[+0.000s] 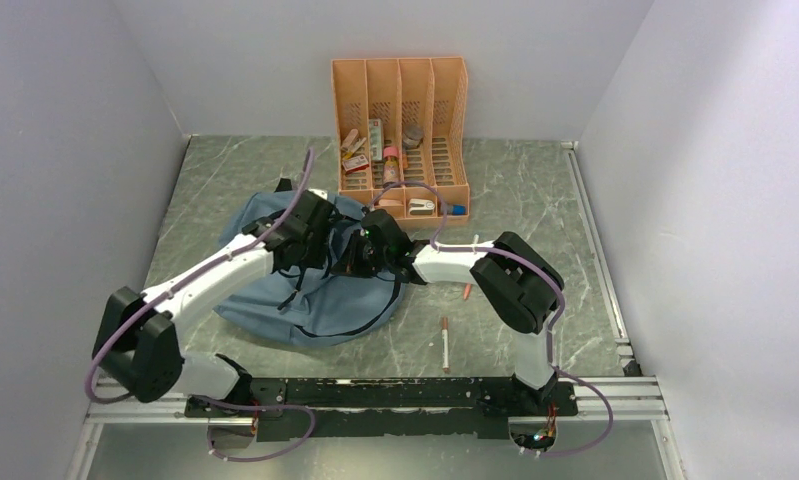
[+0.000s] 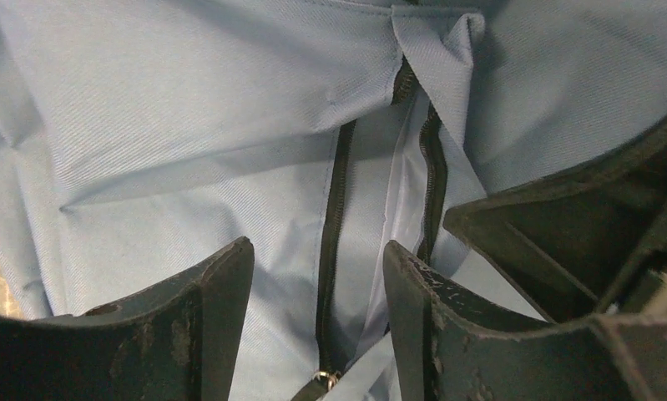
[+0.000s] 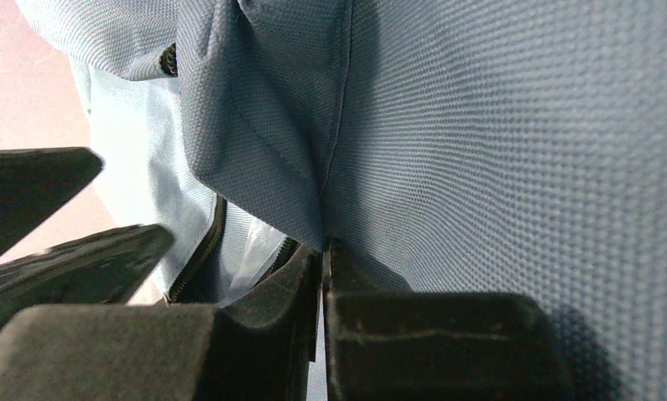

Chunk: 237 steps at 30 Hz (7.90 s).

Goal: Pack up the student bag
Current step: Pick up the stationery from the center of the board, then place the stationery in the student bag.

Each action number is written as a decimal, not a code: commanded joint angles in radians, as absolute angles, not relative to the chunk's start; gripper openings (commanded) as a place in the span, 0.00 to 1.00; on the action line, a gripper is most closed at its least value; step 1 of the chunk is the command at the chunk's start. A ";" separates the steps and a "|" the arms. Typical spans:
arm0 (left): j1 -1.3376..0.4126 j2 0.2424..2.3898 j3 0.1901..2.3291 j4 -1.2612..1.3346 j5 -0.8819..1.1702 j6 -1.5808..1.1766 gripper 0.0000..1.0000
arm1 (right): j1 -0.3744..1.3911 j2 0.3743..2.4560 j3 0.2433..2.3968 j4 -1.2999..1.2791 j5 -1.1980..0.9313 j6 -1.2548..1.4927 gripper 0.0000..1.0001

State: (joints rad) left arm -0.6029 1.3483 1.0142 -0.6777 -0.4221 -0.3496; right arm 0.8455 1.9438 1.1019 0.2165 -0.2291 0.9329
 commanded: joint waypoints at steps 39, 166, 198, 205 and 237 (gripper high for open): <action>-0.597 1.466 1.170 -0.740 -0.536 -0.353 0.05 | 0.814 1.926 1.069 0.152 -0.248 0.857 0.07; -0.481 1.257 1.028 -0.476 -0.422 -0.254 0.05 | 0.405 1.287 0.954 -0.350 0.129 0.561 0.00; -0.445 1.228 1.055 -0.479 -0.370 -0.293 0.05 | 0.864 1.979 1.477 -0.195 -0.328 1.037 0.00; -0.445 1.229 1.052 -0.474 -0.355 -0.288 0.05 | 0.882 2.057 1.541 -0.188 -0.382 1.043 0.00; -0.442 1.229 1.047 -0.481 -0.389 -0.288 0.05 | 0.937 2.142 1.579 0.139 -0.337 0.937 0.51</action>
